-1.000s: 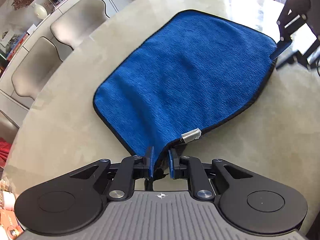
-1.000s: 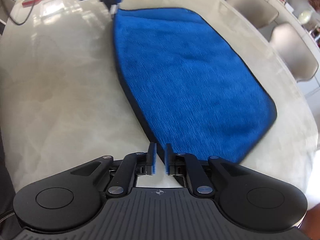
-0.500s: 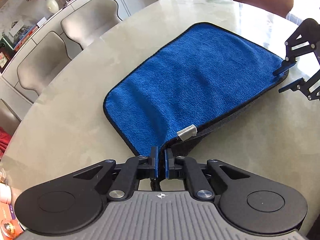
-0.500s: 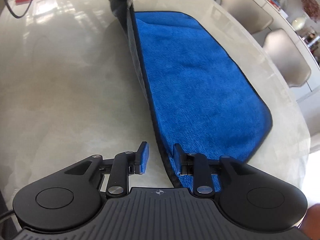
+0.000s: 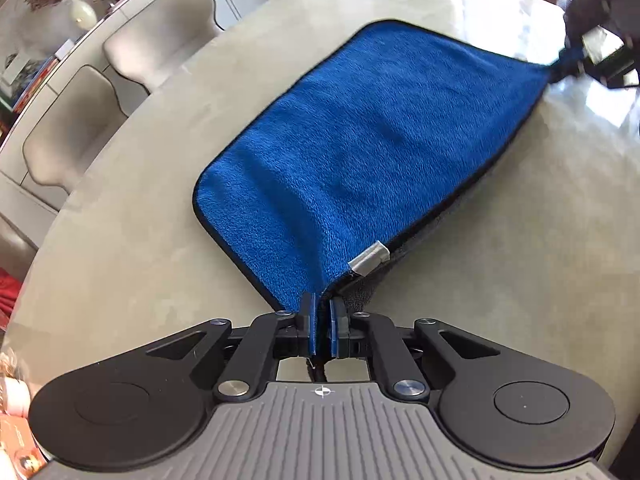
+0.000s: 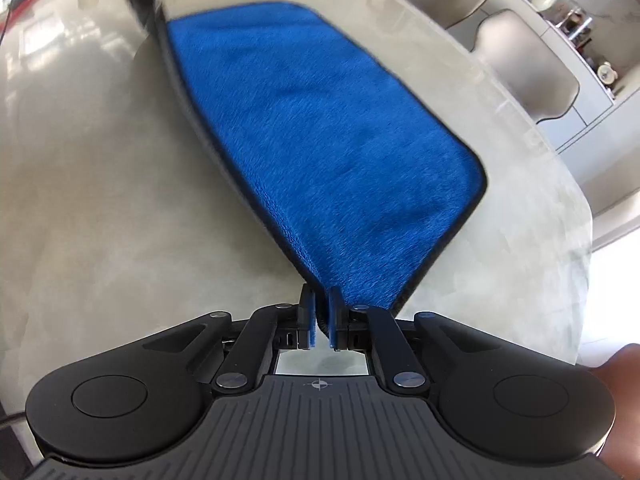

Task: Fold towel
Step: 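Hold the towel corners with both grippers and fold the edge over onto itself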

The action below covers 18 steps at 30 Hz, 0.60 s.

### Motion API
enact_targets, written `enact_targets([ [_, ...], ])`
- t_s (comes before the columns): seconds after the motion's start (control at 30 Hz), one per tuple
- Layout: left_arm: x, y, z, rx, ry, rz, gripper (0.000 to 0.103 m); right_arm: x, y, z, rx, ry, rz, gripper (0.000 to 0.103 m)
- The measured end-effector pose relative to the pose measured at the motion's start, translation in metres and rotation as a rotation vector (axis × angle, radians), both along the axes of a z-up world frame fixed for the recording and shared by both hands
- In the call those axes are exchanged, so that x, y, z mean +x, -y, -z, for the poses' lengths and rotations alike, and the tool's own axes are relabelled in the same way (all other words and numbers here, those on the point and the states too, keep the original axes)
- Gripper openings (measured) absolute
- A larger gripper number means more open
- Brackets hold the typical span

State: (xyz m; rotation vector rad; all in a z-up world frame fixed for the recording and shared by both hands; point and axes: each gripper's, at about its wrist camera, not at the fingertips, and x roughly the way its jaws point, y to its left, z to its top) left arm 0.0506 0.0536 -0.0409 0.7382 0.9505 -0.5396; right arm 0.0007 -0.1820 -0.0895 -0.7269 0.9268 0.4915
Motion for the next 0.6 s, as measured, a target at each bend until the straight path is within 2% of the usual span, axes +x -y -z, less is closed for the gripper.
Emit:
enact_targets([
  [0.17, 0.012, 0.003, -0.001, 0.080, 0.036, 0.060, 0.007, 0.021, 0.000, -0.018, 0.005, 0.035, -0.005, 0.006],
  [0.3, 0.041, 0.002, -0.007, 0.132, 0.093, 0.095, 0.007, 0.052, -0.001, -0.030, -0.021, 0.086, -0.021, 0.006],
  [0.6, 0.120, 0.009, -0.004, 0.157, 0.134, 0.095, 0.007, 0.139, 0.002, -0.029, -0.030, 0.108, -0.007, 0.006],
])
